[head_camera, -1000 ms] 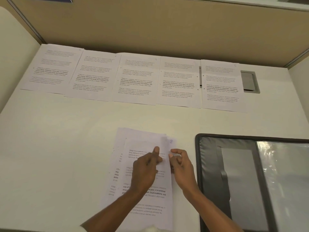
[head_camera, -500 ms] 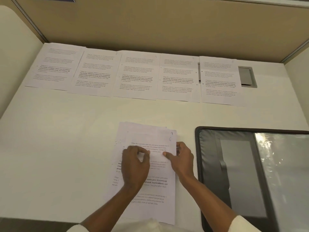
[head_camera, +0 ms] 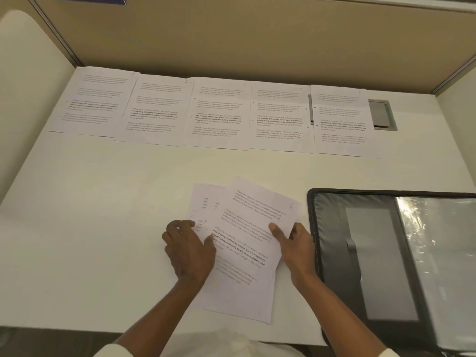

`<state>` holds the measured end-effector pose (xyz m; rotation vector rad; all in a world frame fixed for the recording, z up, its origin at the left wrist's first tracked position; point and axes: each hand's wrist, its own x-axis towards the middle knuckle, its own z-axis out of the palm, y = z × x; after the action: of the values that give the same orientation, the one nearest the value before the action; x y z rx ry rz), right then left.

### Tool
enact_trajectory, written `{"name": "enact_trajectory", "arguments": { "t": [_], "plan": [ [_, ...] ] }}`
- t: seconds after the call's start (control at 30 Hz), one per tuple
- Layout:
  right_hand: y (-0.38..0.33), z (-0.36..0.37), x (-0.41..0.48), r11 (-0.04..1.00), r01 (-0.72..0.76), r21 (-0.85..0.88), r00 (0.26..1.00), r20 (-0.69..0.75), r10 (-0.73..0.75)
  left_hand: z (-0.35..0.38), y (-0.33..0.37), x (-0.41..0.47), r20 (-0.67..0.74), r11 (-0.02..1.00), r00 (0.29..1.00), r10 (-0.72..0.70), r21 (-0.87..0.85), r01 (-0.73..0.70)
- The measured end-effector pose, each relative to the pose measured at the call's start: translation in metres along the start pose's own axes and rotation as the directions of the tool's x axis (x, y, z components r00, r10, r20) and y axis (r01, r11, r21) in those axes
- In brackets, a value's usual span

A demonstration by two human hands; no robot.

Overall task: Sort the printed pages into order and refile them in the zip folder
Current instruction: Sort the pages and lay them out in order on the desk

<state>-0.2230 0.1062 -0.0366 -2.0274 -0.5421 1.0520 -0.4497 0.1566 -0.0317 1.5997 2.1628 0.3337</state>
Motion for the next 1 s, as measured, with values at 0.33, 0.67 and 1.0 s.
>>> {"name": "enact_trajectory", "arguments": {
  "t": [0.33, 0.67, 1.0],
  "plan": [
    [0.006, 0.011, -0.024, 0.973, 0.037, -0.226, 0.971, -0.221, -0.088, 0.001, -0.002, -0.002, 0.059, 0.982, 0.99, 0.128, 0.13, -0.135],
    [-0.022, -0.036, 0.0, 0.894, 0.225, -0.388, 0.867, -0.339, -0.366, 0.002, -0.018, -0.021, 0.173, 0.888, 0.943, 0.285, 0.323, -0.328],
    [-0.102, -0.208, 0.151, 0.893, 0.307, -0.329, 0.779, -0.451, -0.435, 0.027, -0.016, -0.012, 0.273, 0.89, 0.946, 0.175, 0.367, -0.271]
  ]
}}
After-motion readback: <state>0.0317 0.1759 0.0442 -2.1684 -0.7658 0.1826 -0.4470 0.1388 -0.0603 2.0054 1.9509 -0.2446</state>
